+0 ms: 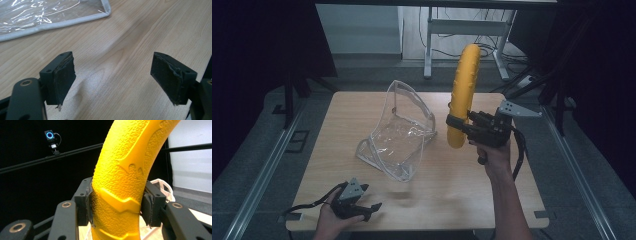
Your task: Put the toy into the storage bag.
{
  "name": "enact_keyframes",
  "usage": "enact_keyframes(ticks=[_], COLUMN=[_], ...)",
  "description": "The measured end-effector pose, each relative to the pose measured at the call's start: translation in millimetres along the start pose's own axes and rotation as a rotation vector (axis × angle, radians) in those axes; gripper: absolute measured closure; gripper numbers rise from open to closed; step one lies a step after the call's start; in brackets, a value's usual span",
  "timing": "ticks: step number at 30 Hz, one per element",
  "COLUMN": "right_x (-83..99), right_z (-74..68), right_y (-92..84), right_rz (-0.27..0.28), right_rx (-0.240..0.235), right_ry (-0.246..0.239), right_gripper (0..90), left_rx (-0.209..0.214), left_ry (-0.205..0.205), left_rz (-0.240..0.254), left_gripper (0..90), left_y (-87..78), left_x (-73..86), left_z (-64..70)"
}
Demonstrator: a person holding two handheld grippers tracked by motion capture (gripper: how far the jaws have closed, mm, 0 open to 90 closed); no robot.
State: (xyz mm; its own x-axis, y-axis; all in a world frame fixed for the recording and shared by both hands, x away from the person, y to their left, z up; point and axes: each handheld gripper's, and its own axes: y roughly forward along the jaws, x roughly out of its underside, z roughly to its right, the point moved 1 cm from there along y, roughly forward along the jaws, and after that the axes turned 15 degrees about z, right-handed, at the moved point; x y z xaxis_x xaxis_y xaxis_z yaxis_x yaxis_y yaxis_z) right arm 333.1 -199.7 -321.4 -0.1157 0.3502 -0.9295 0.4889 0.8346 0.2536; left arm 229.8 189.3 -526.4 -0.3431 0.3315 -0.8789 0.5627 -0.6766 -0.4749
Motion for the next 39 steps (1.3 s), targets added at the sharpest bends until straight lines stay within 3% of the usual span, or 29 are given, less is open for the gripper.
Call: enact_keyframes(ticks=[20, 31, 39], right_x=[-19.1, -26.2, -24.3], right_z=[-14.2, -30.8, -35.3], right_y=[20.4, 31.9, 42.0], right_rz=[0.04, 0.06, 0.066], right_rx=[-0.028, -0.082, -0.113], right_ry=[-0.028, -0.056, -0.044], right_gripper=[50.7, 50.7, 50.6], left_rx=[0.001, 0.001, 0.005], left_ry=[0.006, 0.007, 0.012], left_rz=[0.003, -0.001, -0.006], left_gripper=[19.7, 19.7, 19.7], left_y=[0.7, -0.1, 0.0], left_x=[0.8, 0.6, 1.0], left_z=[0.6, 0.7, 0.5])
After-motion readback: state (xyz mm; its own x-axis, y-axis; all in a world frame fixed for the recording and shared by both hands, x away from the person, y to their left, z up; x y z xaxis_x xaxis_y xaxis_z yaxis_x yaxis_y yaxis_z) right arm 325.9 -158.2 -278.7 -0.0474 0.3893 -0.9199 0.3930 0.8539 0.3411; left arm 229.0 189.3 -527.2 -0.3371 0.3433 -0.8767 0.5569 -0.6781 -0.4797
